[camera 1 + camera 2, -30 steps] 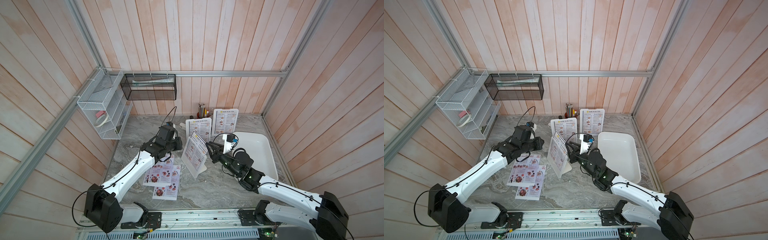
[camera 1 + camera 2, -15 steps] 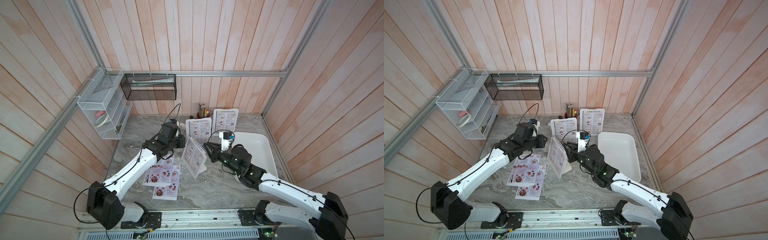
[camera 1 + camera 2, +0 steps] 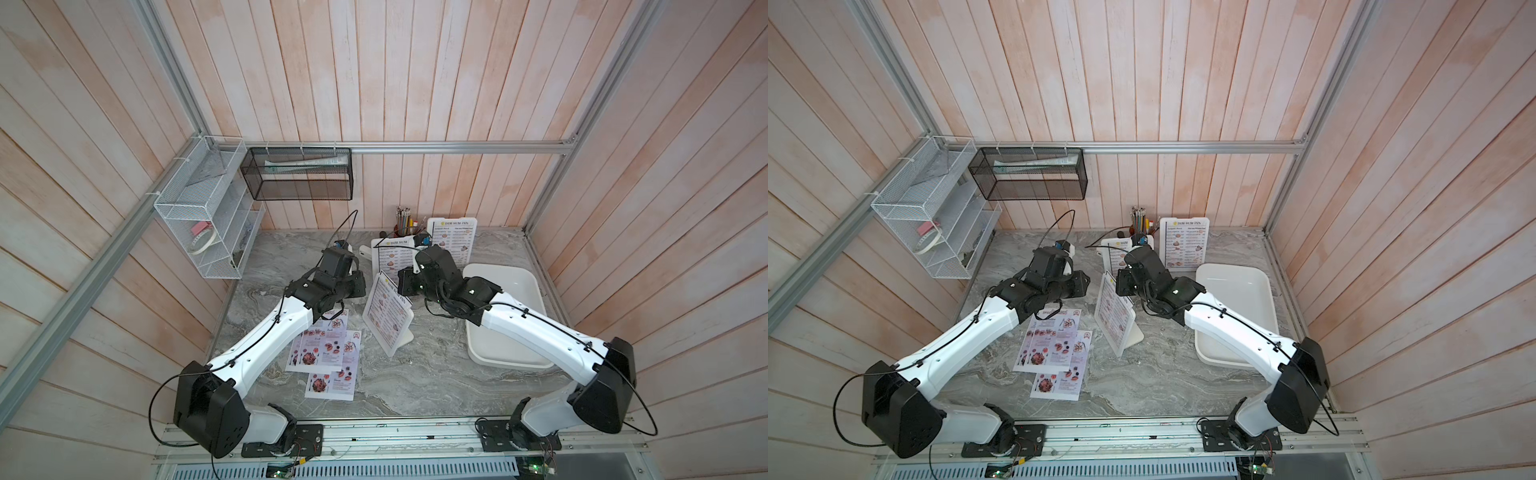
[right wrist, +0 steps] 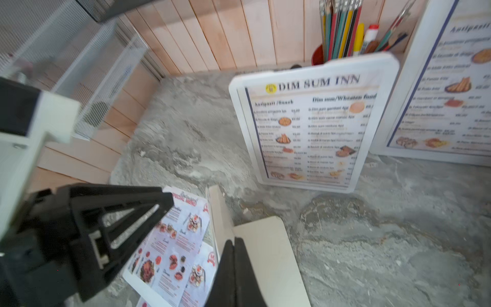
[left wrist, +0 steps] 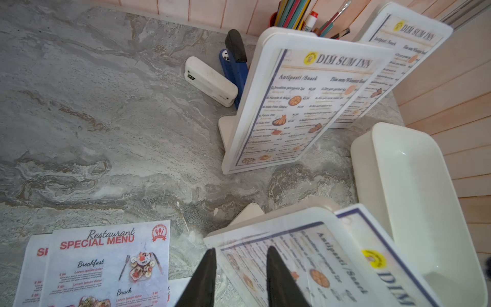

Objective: Replace the menus in the menu holders
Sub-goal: Insert the menu into the menu holder.

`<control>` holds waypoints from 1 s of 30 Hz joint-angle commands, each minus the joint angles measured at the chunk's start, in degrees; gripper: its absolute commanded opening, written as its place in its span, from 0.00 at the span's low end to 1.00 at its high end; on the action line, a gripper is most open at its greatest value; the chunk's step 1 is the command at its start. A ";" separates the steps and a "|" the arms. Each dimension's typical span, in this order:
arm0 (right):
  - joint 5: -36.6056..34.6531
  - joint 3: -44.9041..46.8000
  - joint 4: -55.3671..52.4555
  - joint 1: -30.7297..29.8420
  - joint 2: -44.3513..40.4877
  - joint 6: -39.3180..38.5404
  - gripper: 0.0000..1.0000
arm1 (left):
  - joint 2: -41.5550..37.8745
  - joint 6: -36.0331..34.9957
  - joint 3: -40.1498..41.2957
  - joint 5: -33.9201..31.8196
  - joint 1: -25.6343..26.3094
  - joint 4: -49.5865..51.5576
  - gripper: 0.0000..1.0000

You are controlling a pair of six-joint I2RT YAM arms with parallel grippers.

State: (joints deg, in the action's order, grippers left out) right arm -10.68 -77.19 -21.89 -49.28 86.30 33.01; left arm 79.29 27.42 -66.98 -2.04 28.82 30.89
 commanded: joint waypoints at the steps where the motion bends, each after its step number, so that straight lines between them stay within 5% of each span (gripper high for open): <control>1: -0.90 -2.52 -5.28 -1.33 0.90 0.12 0.03 | -1.89 0.30 1.88 -1.16 -0.85 0.75 0.34; 30: -0.65 0.29 -6.66 -2.75 -1.09 2.46 0.03 | -2.32 -0.63 1.65 0.64 -1.31 0.04 0.34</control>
State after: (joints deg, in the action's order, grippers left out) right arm -10.50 -78.28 -26.28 -52.07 86.72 34.41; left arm 77.78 27.38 -64.90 -1.93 27.75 31.31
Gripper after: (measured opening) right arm 0.043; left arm 0.343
